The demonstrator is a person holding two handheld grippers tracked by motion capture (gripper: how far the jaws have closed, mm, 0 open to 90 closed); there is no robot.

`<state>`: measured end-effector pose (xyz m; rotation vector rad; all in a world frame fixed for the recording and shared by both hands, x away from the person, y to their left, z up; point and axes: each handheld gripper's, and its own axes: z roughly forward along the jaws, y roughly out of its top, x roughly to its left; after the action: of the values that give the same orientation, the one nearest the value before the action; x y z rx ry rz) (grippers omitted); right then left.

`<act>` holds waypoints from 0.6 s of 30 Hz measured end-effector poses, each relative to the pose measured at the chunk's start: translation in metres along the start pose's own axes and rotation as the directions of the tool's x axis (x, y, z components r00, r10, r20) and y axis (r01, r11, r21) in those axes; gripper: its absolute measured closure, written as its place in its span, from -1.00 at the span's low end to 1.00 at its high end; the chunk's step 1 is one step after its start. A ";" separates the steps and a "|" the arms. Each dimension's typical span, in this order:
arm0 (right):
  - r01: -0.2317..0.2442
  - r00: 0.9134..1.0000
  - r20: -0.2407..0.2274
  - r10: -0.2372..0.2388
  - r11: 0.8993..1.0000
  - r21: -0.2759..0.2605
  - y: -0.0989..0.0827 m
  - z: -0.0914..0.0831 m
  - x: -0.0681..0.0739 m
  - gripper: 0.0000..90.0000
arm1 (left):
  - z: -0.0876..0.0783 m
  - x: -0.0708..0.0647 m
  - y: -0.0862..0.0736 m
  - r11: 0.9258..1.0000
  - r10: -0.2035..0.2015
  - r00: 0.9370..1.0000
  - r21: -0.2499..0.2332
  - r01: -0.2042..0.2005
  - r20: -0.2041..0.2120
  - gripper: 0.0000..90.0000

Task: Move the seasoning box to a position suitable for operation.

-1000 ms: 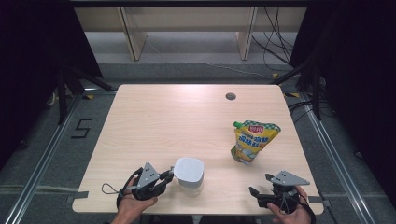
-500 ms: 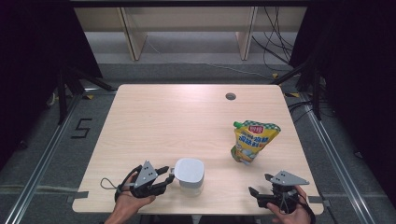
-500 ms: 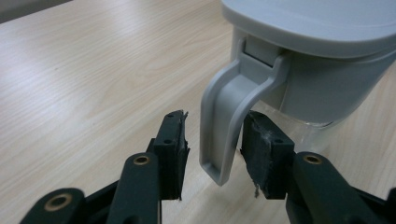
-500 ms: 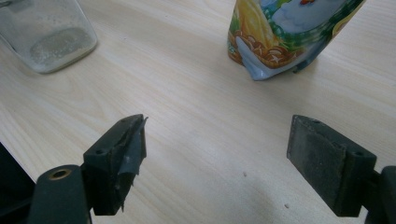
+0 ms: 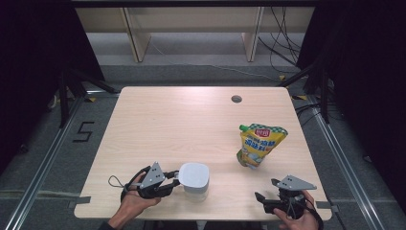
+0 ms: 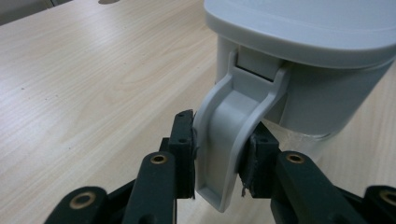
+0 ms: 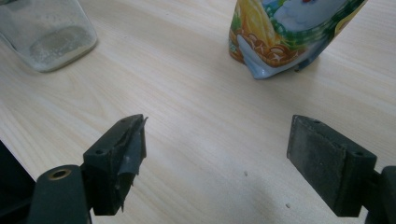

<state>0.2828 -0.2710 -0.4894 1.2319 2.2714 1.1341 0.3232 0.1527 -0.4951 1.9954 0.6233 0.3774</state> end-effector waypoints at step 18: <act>0.015 1.000 -0.002 -0.015 1.000 -0.027 0.001 0.000 -0.004 -0.53 | 0.009 -0.021 0.010 1.000 -0.007 1.000 0.028 0.007 -0.008 0.52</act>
<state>0.2852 -0.2740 -0.4892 1.2020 2.2559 1.1572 0.3138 0.1301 -0.4907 2.0187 0.6441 0.3745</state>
